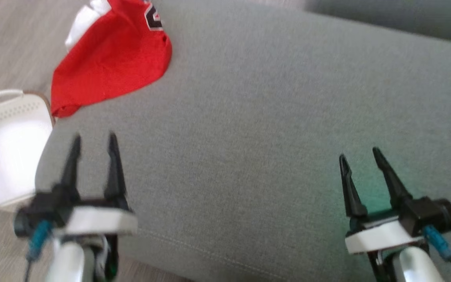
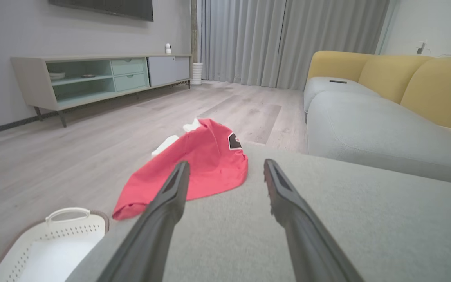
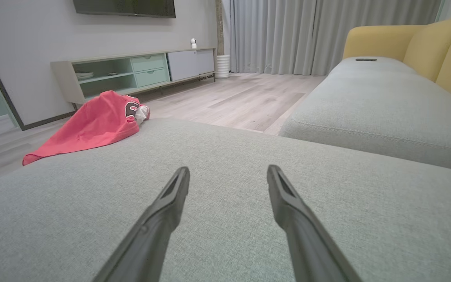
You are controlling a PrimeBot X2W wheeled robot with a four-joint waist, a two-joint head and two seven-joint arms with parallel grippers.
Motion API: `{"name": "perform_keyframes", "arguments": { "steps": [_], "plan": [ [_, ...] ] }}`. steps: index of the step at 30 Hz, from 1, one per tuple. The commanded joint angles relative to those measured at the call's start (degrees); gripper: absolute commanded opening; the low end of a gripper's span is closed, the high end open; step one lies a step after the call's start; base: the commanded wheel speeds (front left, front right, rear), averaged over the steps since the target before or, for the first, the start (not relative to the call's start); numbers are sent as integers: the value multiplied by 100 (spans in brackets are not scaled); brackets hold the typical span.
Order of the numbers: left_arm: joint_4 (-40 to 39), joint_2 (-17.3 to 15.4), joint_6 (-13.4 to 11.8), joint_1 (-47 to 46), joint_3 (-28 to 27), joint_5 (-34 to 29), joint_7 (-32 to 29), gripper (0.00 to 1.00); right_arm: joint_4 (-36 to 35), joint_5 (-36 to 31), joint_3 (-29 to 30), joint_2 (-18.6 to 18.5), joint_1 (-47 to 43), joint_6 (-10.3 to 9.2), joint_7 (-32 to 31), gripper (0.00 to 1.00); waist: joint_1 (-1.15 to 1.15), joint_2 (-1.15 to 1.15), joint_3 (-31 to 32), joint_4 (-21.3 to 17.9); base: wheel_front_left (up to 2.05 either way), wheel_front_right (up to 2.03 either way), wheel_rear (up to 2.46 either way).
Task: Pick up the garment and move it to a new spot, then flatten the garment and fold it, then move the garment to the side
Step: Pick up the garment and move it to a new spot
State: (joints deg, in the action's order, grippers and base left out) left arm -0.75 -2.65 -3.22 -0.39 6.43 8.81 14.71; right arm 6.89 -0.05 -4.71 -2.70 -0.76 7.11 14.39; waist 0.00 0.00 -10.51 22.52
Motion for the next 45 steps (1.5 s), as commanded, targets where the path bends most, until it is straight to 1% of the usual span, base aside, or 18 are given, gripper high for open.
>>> {"name": "perform_keyframes", "arguments": {
  "steps": [1, 4, 7, 10, 11, 13, 16, 21, 24, 27, 32, 35, 37, 38, 39, 43, 45],
  "plan": [
    [-231, -22, -33, -551, -297, -39, 29, 100, -201, -38, -154, -119, 305, 37, 61, 100, 0, 0, -434, -18, 0, 0, 0],
    [-133, -40, 69, -1273, -515, -194, 29, 100, -263, -128, -255, -376, 580, 37, 61, 100, 0, 0, -936, -94, 0, 0, 0],
    [283, -212, 181, -2152, -736, -320, 29, 100, -321, -189, -333, -649, 836, 37, 61, 100, 0, 0, -1387, -181, 0, 0, 0],
    [1290, -453, 208, -3109, -947, -281, 6, 100, -361, -215, -381, -900, 1001, 37, 61, 100, 0, 0, -1737, -243, 0, 0, 0],
    [1648, -532, 213, -3456, -1002, -243, -94, 100, -378, -229, -396, -985, 1042, 37, 61, 100, 0, 0, -1825, -261, 0, 0, 0],
    [2291, -726, 212, -4141, -1109, -177, -414, 100, -399, -240, -439, -1140, 1101, 37, 61, 100, 0, 0, -2008, -313, 0, 0, 0],
    [3144, -1011, 284, -5019, -1255, -19, -911, 100, -470, -225, -454, -1288, 1179, 37, 61, 100, 0, 0, -2258, -429, 0, 0, 0],
    [4391, -1514, 469, -6093, -1480, 236, -1363, 100, -586, -183, -622, -1503, 1323, 37, 61, 100, 0, 0, -2631, -705, 0, 0, 0],
    [5058, -1740, 511, -6560, -1551, 335, -1690, 100, -661, -156, -613, -1588, 1377, 37, 61, 100, 0, 0, -2817, -836, 0, 0, 0],
    [5559, -1873, 522, -6870, -1529, 349, -1927, 100, -718, -145, -585, -1617, 1421, 37, 61, 100, 0, 0, -2954, -957, 0, 0, 0],
    [6116, -2121, 513, -7165, -1433, 271, -2044, 100, -810, -148, -573, -1593, 1469, 37, 61, 100, 0, 0, -3141, -1151, 0, 0, 0],
    [6273, -2212, 492, -7225, -1384, 223, -2017, 100, -845, -138, -541, -1576, 1482, 37, 61, 100, 0, 0, -3197, -1219, 0, 0, 0],
    [6422, -2266, 526, -7265, -1361, 225, -1994, 100, -879, -142, -492, -1556, 1483, 37, 61, 100, 0, 0, -3237, -1277, 0, 0, 0],
    [6442, -2322, 516, -7278, -1312, 171, -1895, 67, -897, -148, -477, -1545, 1477, 37, 61, 100, 0, 0, -3255, -1305, 0, 0, 0],
    [6462, -2373, 516, -7285, -1262, 119, -1787, 0, -913, -153, -461, -1534, 1470, 37, 61, 100, 0, 0, -3266, -1327, 0, 0, 0],
    [6412, -2496, 498, -7331, -1168, 24, -1105, 0, -915, -166, -395, -1484, 1442, 37, 61, 100, 0, 0, -3230, -1363, 0, 0, 0],
    [6366, -2540, 553, -7360, -1136, 10, -712, 0, -874, -170, -378, -1451, 1434, 37, 61, 100, 0, 0, -3140, -1365, 0, 0, 0]
  ]
}}
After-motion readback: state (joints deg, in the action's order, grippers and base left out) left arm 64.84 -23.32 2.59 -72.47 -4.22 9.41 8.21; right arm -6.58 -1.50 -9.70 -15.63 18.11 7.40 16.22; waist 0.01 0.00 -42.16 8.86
